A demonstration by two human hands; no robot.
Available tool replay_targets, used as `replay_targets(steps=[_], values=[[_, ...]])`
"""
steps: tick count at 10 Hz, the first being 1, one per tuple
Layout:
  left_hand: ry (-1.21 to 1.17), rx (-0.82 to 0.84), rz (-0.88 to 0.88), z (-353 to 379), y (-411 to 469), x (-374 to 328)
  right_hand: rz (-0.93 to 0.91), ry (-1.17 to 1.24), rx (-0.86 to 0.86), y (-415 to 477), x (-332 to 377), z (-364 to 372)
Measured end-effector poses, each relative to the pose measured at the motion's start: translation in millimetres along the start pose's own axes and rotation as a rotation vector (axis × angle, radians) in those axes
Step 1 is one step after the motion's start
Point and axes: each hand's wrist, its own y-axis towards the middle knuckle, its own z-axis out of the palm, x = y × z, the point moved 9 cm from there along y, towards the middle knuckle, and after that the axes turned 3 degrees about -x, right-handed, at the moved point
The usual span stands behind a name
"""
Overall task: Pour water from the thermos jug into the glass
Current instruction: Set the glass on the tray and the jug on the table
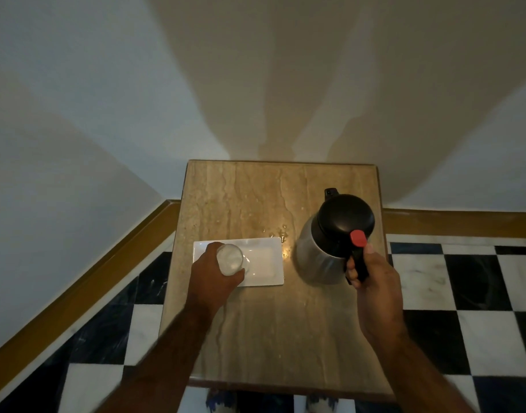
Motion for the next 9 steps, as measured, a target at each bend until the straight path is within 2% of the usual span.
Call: replay_targets(steps=[2, 3, 5, 9], values=[[-0.042, 0.011, -0.049, 14.7, 3.5, 17.7, 0.002, 0.01, 0.022, 9.6, -13.8, 5.3], [-0.174, 0.061, -0.094, 26.4, 0.8, 25.3, -0.015, 0.011, 0.005, 8.0, -18.5, 5.1], [-0.226, 0.075, -0.067, 29.4, 0.3, 23.6, -0.027, 0.012, 0.007, 2.0, -24.8, 6.7], [-0.189, 0.037, -0.071, 30.2, -2.2, 30.7, -0.061, 0.037, -0.005, -0.1, -44.8, 3.5]])
